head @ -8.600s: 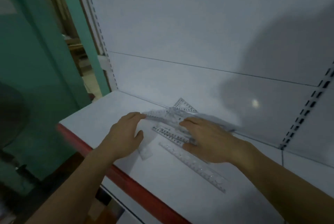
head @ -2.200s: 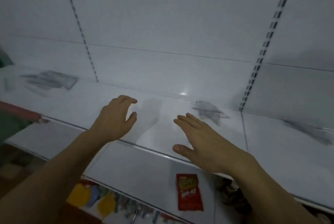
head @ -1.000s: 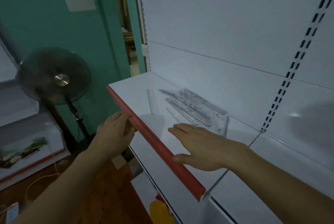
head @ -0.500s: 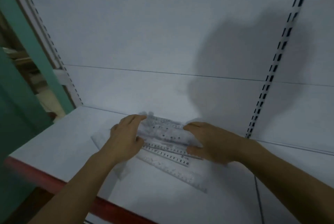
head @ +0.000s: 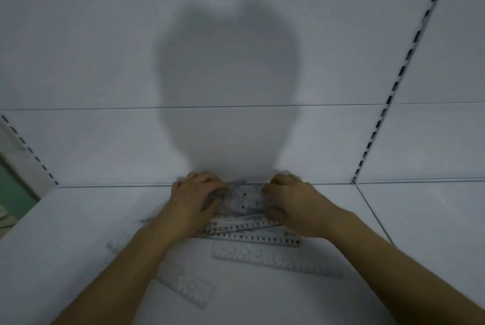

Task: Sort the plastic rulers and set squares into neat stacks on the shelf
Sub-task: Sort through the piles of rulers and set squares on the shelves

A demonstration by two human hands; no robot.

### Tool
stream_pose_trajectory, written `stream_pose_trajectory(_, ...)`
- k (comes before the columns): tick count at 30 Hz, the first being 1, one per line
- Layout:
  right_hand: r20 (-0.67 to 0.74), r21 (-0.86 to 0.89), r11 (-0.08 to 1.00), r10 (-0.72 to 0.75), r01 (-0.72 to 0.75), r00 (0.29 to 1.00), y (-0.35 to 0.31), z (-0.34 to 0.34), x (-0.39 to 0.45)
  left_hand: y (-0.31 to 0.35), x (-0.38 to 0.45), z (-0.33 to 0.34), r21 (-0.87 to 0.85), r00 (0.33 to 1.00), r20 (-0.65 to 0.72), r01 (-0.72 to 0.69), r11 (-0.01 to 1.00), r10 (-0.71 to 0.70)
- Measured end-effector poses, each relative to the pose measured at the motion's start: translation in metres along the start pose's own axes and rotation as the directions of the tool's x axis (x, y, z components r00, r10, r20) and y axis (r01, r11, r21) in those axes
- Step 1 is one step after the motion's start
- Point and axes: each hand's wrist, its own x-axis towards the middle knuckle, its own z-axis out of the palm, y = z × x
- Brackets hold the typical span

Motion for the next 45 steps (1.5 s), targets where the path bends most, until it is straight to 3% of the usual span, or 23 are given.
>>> stream_pose_trajectory(8, -0.232, 0.143, 0.985, -0.064, 0.099, 0.971, 0.002, 0.013, -0.004, 0.004, 0.003, -0.003, -0.101, 0.95, -0.291, -0.152, 0.983, 0.117)
stream_pose_trajectory(14, -0.447, 0.2, 0.963, -0.075, 0.181, 0.891, 0.0, 0.01, -0.006, 0.01, 0.0, -0.011, -0.296, 0.958, -0.281, -0.141, 0.945, 0.055)
stream_pose_trajectory(18, -0.548, 0.179, 0.959, -0.089, 0.221, 0.832, 0.0, 0.007, -0.005, 0.018, -0.002, -0.014, -0.286, 0.932, -0.352, -0.199, 0.937, 0.091)
stream_pose_trajectory(20, -0.557, 0.162, 0.967, -0.075, 0.197, 0.827, 0.001, 0.005, -0.006, 0.021, -0.003, -0.016, -0.276, 0.909, -0.408, -0.209, 0.938, 0.083)
stream_pose_trajectory(26, -0.436, 0.133, 0.989, 0.006, 0.058, 0.9, 0.011, -0.014, -0.027, 0.031, -0.008, -0.021, -0.267, 0.873, -0.484, -0.213, 0.94, 0.06)
stream_pose_trajectory(30, -0.426, 0.12, 0.992, 0.089, -0.041, 0.9, 0.022, -0.023, -0.067, 0.045, -0.013, -0.025, -0.317, 0.843, -0.538, -0.191, 0.929, -0.01)
stream_pose_trajectory(37, -0.483, 0.284, 0.94, 0.31, -0.189, 0.819, 0.049, -0.026, -0.148, 0.099, -0.007, -0.037, -0.28, 0.894, -0.441, -0.225, 0.933, 0.084)
stream_pose_trajectory(40, -0.461, 0.389, 0.891, 0.406, -0.232, 0.789, 0.062, -0.03, -0.192, 0.144, 0.001, -0.028, -0.247, 0.9, -0.413, -0.26, 0.934, 0.141)
stream_pose_trajectory(45, -0.431, 0.549, 0.774, 0.587, -0.317, 0.686, 0.092, -0.026, -0.28, 0.245, 0.011, 0.024, -0.278, 0.949, -0.232, -0.277, 0.92, 0.216)
